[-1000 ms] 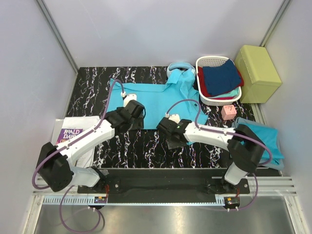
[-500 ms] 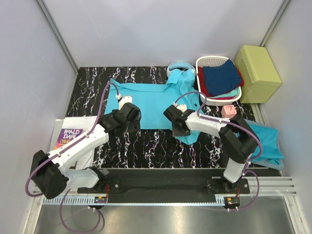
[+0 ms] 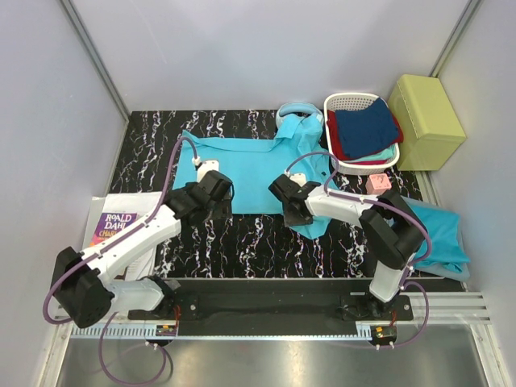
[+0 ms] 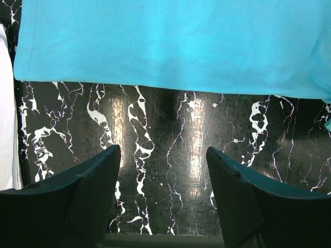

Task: Fold and stack the t-shirts
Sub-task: Flatten out the tshirt

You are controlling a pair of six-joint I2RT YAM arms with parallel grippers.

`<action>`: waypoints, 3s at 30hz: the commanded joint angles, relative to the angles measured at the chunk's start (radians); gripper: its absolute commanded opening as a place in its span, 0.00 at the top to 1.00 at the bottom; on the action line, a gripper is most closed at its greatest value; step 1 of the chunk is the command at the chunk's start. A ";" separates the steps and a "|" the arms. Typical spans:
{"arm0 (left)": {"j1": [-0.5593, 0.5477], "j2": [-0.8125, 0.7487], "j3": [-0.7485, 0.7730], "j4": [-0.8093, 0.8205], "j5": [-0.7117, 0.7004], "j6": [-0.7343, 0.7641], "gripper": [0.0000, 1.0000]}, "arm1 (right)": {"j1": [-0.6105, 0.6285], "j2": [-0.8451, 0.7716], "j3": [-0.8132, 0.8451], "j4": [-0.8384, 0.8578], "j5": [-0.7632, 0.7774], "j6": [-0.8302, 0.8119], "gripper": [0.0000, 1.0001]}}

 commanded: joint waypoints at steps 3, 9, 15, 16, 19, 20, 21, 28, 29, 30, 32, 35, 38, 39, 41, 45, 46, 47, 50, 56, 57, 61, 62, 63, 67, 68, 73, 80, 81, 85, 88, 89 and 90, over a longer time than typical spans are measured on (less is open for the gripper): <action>-0.004 0.015 0.026 0.027 0.006 -0.002 0.27 | 0.017 -0.057 0.075 0.006 0.007 -0.018 0.52; -0.004 0.033 0.029 0.038 0.015 0.002 0.27 | 0.030 -0.028 0.121 -0.005 -0.013 -0.027 0.52; -0.004 0.041 0.029 0.047 0.015 0.011 0.27 | 0.030 0.033 0.113 0.002 -0.042 -0.019 0.52; -0.004 0.041 0.029 0.047 0.015 0.013 0.27 | 0.030 0.039 0.107 0.005 -0.044 -0.019 0.52; -0.004 0.047 0.026 0.052 0.017 0.016 0.27 | 0.031 0.048 0.093 0.007 -0.053 -0.018 0.53; -0.004 0.050 0.026 0.052 0.019 0.016 0.27 | 0.031 0.047 0.090 0.012 -0.056 -0.016 0.53; -0.004 0.053 0.026 0.053 0.020 0.015 0.27 | 0.031 0.047 0.081 0.012 -0.061 -0.015 0.53; -0.004 0.078 0.035 0.064 0.032 0.019 0.27 | 0.033 0.039 0.030 0.012 -0.082 0.020 0.54; -0.004 0.081 0.038 0.066 0.032 0.021 0.27 | 0.033 0.033 0.021 0.015 -0.088 0.028 0.54; -0.004 0.082 0.038 0.067 0.032 0.022 0.27 | 0.034 0.028 0.001 0.015 -0.093 0.033 0.55; -0.004 0.085 0.036 0.072 0.034 0.022 0.27 | 0.034 0.019 -0.029 0.015 -0.094 0.048 0.60; -0.004 0.091 0.033 0.075 0.038 0.022 0.27 | 0.036 0.010 -0.053 0.018 -0.091 0.060 0.69; -0.004 0.091 0.030 0.076 0.040 0.019 0.27 | 0.034 0.005 -0.069 0.012 -0.091 0.068 0.82; -0.004 0.091 0.030 0.076 0.042 0.019 0.27 | 0.036 -0.004 -0.079 0.009 -0.091 0.068 0.83; -0.004 0.088 0.030 0.076 0.040 0.019 0.27 | 0.037 -0.021 -0.091 0.004 -0.087 0.079 0.90; -0.004 0.085 0.029 0.076 0.043 0.022 0.27 | 0.056 -0.085 -0.114 -0.043 -0.070 0.097 1.00; -0.004 0.082 0.027 0.076 0.043 0.024 0.27 | 0.066 -0.103 -0.114 -0.089 -0.061 0.111 1.00; -0.004 0.079 0.027 0.075 0.042 0.027 0.27 | 0.085 -0.125 -0.111 -0.121 -0.032 0.122 1.00; -0.004 0.065 0.023 0.075 0.038 0.027 0.27 | 0.137 -0.234 -0.112 -0.255 -0.008 0.181 1.00; -0.004 0.075 0.023 0.089 0.049 0.027 0.27 | 0.177 -0.436 -0.122 -0.493 -0.008 0.296 1.00; -0.004 0.076 0.024 0.090 0.054 0.027 0.27 | 0.180 -0.468 -0.122 -0.517 -0.008 0.309 1.00; -0.004 0.088 0.027 0.101 0.068 0.028 0.27 | 0.197 -0.525 -0.129 -0.625 -0.018 0.361 1.00; -0.004 0.090 0.027 0.101 0.069 0.027 0.27 | 0.206 -0.534 -0.138 -0.640 -0.025 0.370 1.00; -0.004 0.090 0.027 0.101 0.069 0.028 0.27 | 0.214 -0.550 -0.145 -0.651 -0.030 0.376 1.00; -0.004 0.088 0.026 0.106 0.069 0.028 0.27 | 0.258 -0.593 -0.168 -0.705 -0.047 0.431 1.00; -0.004 0.090 0.023 0.107 0.069 0.027 0.27 | 0.273 -0.597 -0.174 -0.708 -0.047 0.436 1.00; -0.004 0.082 0.018 0.104 0.078 0.025 0.28 | 0.325 -0.604 -0.220 -0.740 -0.116 0.500 1.00; -0.005 0.087 0.010 0.106 0.074 0.015 0.27 | 0.384 -0.616 -0.223 -0.763 -0.117 0.528 1.00; -0.005 0.087 0.012 0.106 0.072 0.011 0.27 | 0.384 -0.604 -0.199 -0.766 -0.101 0.505 0.90; -0.007 0.072 0.023 0.104 0.048 0.018 0.27 | 0.384 -0.535 0.025 -0.742 0.078 0.432 0.64; -0.007 0.067 0.053 0.093 0.011 0.041 0.26 | 0.379 -0.415 0.239 -0.723 0.215 0.317 0.38; -0.005 0.065 0.073 0.090 0.002 0.050 0.25 | 0.358 -0.340 0.290 -0.716 0.234 0.285 0.35; -0.004 0.064 0.081 0.090 -0.014 0.057 0.25 | 0.344 -0.308 0.335 -0.685 0.245 0.224 0.34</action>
